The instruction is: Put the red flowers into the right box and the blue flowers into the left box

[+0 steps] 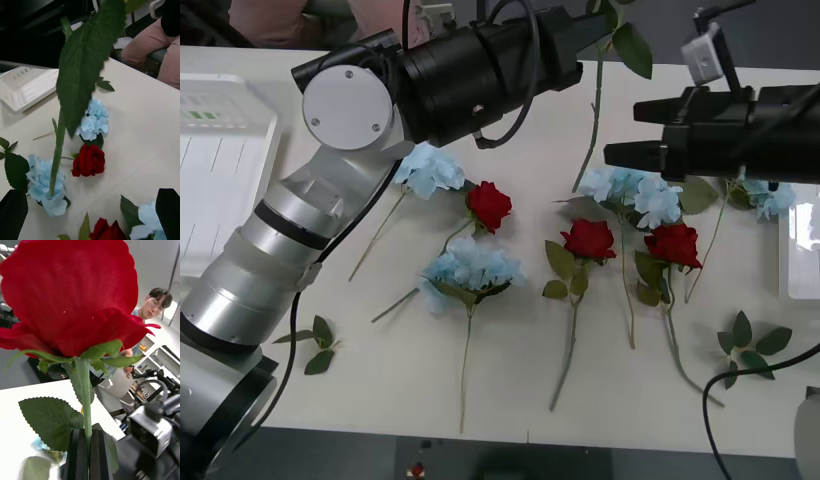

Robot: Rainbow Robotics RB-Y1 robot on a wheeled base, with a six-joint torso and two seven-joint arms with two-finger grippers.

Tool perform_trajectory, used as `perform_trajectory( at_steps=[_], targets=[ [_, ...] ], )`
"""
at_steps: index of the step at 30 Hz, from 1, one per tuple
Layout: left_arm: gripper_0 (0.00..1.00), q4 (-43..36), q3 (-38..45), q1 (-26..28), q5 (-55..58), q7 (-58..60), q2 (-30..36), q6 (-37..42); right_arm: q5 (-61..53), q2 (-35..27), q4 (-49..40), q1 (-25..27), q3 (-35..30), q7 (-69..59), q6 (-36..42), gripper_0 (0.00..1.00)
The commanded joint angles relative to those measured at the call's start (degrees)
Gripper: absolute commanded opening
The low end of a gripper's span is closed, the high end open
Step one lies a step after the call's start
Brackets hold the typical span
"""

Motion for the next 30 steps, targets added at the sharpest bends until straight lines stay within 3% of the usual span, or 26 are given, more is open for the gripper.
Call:
perform_trajectory(
  at_steps=[1, 6, 8, 9, 10, 11, 25, 26, 27, 28, 30],
  targets=[
    [0.00, -0.92, 0.06, -2.11, 0.51, 0.38, -0.39, -0.54, 2.38, 2.47, -1.97, -2.60, 1.22, -3.37, -1.44, 1.00],
    [0.00, -0.92, -0.11, -2.03, 1.13, 0.47, -0.39, -0.54, 2.73, 3.26, -0.48, -3.47, 2.81, -4.17, -2.14, 1.00],
    [0.00, -0.92, -0.11, -2.03, 1.13, 0.47, -0.39, -0.54, 2.29, 3.26, -0.39, -3.56, 2.98, -4.17, -2.23, 0.70],
    [0.00, -0.92, -0.11, -2.03, 1.13, 0.47, -0.39, -0.54, 1.94, 3.26, -0.39, -3.56, 2.98, -4.34, -2.14, 0.34],
    [0.00, -0.92, -0.11, -2.03, 1.13, 0.47, -0.39, -0.54, 1.68, 3.26, -0.39, -3.56, 2.98, -4.52, -2.14, 0.09],
    [0.00, -0.92, -0.11, -2.03, 1.13, 0.47, -0.39, -0.54, 1.59, 3.26, -0.30, -3.56, 2.98, -4.60, -2.14, 0.00],
    [0.00, -0.92, -0.11, -2.03, 1.13, 0.47, -0.39, -0.54, -0.87, 3.08, 0.75, -3.47, 1.93, -4.96, -0.91, 0.00],
    [0.12, -0.92, -0.11, -2.03, 1.13, 0.47, -0.39, -0.54, -0.87, 3.08, 0.75, -3.47, 1.66, -4.96, -0.38, 0.00],
    [0.62, -0.92, -0.11, -2.03, 1.13, 0.47, -0.39, -0.54, -0.96, 3.08, 0.84, -3.47, 1.49, -4.96, -0.12, 0.00],
    [0.96, -0.92, -0.11, -2.03, 1.13, 0.47, -0.39, -0.54, -1.13, 3.08, 0.75, -3.47, 1.31, -4.96, 0.32, 0.00],
    [1.00, -0.92, -0.11, -2.03, 1.13, 0.47, -0.39, -0.54, -1.31, 3.00, 0.75, -3.47, 1.22, -4.87, 0.41, 0.00]
  ],
)
